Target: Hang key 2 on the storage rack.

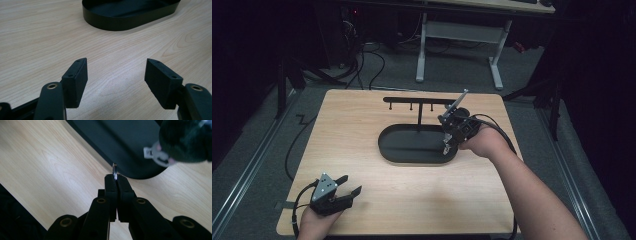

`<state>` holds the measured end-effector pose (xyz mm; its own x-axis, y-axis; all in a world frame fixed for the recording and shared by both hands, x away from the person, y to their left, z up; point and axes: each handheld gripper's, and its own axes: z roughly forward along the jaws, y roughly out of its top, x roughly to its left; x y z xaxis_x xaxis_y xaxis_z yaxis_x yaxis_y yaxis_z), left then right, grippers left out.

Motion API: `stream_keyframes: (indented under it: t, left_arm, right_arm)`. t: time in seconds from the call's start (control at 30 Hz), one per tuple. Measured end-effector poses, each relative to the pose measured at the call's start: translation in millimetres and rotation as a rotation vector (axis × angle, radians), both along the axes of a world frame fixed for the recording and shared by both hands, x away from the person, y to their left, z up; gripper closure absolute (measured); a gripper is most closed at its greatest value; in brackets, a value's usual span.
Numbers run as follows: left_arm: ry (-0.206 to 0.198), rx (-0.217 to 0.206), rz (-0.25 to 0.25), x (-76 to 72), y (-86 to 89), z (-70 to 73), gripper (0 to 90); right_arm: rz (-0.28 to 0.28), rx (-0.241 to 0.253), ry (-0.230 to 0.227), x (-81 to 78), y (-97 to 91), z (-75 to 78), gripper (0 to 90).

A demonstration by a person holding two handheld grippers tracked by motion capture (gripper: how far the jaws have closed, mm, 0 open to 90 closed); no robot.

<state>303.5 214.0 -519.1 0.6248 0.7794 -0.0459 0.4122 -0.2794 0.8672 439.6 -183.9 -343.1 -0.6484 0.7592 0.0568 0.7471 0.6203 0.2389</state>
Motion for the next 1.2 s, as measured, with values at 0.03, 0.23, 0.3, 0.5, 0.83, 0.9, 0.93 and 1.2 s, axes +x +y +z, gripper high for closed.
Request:
stream_keyframes:
  t: [0.03,0.23,0.3,0.5,0.83,0.9,0.93,1.2]
  left_arm:
    - [0.000,0.000,0.000,0.0,0.0,0.0,35.6]
    - [-0.001,-0.005,0.005,-0.1,1.0,-0.4,35.6]
    - [-0.001,-0.004,0.007,-0.3,1.6,-0.1,35.6]
    - [-0.001,-0.004,0.006,0.1,1.3,-0.7,35.6]
    - [0.001,-0.003,0.001,0.9,1.8,-1.2,35.6]
    - [0.001,-0.002,0.002,1.0,2.3,-1.2,35.7]
    - [0.001,-0.003,0.002,1.0,2.4,-1.3,35.7]
    - [0.001,0.001,-0.001,1.0,3.3,-0.8,35.7]
  right_arm:
    - [0.000,0.000,0.000,0.0,0.0,0.0,89.2]
    - [0.010,0.000,-0.004,14.7,11.2,8.4,89.2]
    - [0.009,0.004,-0.003,16.8,12.4,9.9,89.2]
    - [-0.003,0.008,0.018,32.3,18.1,17.7,89.2]
    - [0.002,-0.009,0.035,49.2,24.8,21.7,89.2]
    - [0.004,-0.014,0.034,52.6,26.7,24.6,89.2]
    - [-0.008,-0.010,0.036,53.7,27.9,26.4,89.2]
    - [-0.010,0.000,0.005,71.4,34.1,40.3,89.2]
